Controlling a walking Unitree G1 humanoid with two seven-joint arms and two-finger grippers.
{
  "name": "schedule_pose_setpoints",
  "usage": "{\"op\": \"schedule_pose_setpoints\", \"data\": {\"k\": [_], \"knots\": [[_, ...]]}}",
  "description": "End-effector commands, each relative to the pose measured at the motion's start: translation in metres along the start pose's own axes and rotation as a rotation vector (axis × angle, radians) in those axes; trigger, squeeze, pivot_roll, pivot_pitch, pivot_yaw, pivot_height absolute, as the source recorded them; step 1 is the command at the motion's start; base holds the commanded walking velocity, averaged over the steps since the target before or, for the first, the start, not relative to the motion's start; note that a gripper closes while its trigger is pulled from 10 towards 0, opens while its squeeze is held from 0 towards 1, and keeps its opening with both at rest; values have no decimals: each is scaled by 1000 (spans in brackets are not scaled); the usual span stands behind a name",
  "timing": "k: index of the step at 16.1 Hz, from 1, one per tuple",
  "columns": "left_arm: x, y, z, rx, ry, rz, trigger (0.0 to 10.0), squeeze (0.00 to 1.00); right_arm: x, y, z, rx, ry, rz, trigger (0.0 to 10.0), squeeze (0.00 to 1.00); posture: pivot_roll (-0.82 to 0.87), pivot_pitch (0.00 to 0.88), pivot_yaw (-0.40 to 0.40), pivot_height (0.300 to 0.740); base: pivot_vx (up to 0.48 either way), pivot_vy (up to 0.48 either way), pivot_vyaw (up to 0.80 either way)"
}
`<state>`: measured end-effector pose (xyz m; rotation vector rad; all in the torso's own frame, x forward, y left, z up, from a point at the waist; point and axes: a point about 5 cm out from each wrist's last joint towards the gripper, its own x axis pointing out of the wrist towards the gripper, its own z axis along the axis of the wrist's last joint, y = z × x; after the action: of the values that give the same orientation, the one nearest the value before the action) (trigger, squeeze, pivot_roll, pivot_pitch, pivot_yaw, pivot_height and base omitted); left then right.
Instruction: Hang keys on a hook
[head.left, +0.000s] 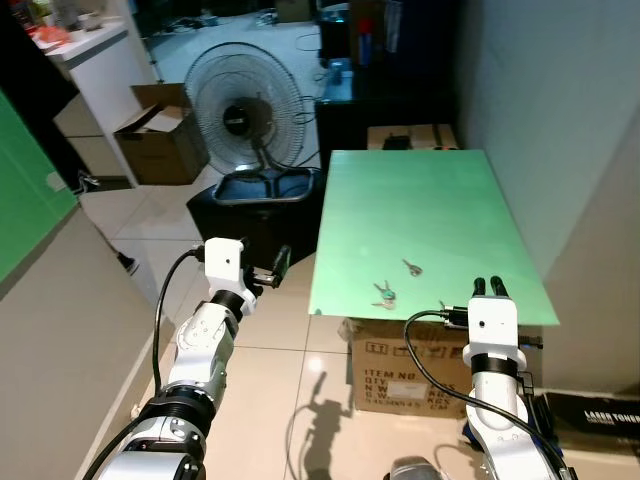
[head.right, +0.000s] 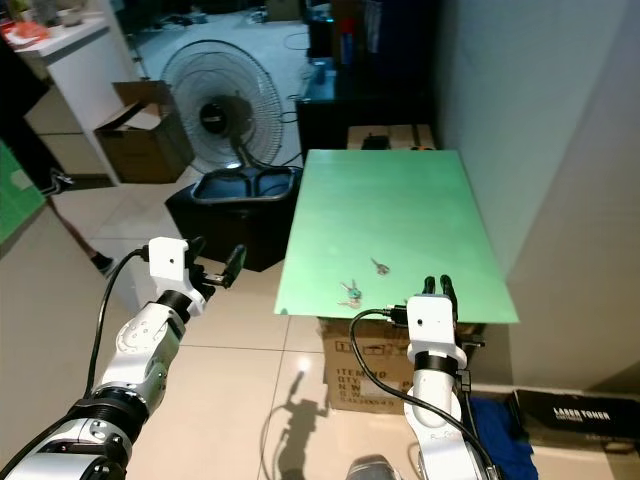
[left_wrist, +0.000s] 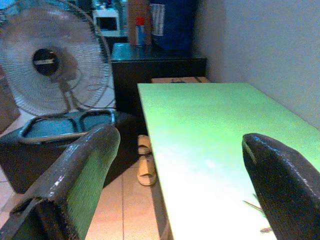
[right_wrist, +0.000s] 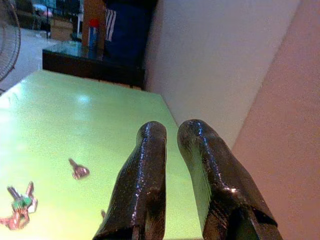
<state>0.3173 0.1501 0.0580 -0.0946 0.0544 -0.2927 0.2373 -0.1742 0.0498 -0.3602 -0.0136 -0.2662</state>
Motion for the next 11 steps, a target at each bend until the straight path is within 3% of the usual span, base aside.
{"op": "schedule_pose_setpoints", "data": {"k": [1, 6, 11], "knots": [[3, 1, 6, 22, -10, -13, 10000, 0, 4, 4, 3, 7, -3, 8, 10000, 0, -272, 0, 159, 740, 0, -480, 0], [4, -3, 5, 5, -1, -23, 10000, 0, 6, 2, 0, 5, 17, 2, 10000, 0, -272, 0, 161, 740, 0, -480, 0], [5, -4, 1, 18, 49, -30, 10000, 0, 4, 4, -4, 1, 33, 14, 10000, 0, -277, 0, 169, 740, 0, 0, 0]]}}
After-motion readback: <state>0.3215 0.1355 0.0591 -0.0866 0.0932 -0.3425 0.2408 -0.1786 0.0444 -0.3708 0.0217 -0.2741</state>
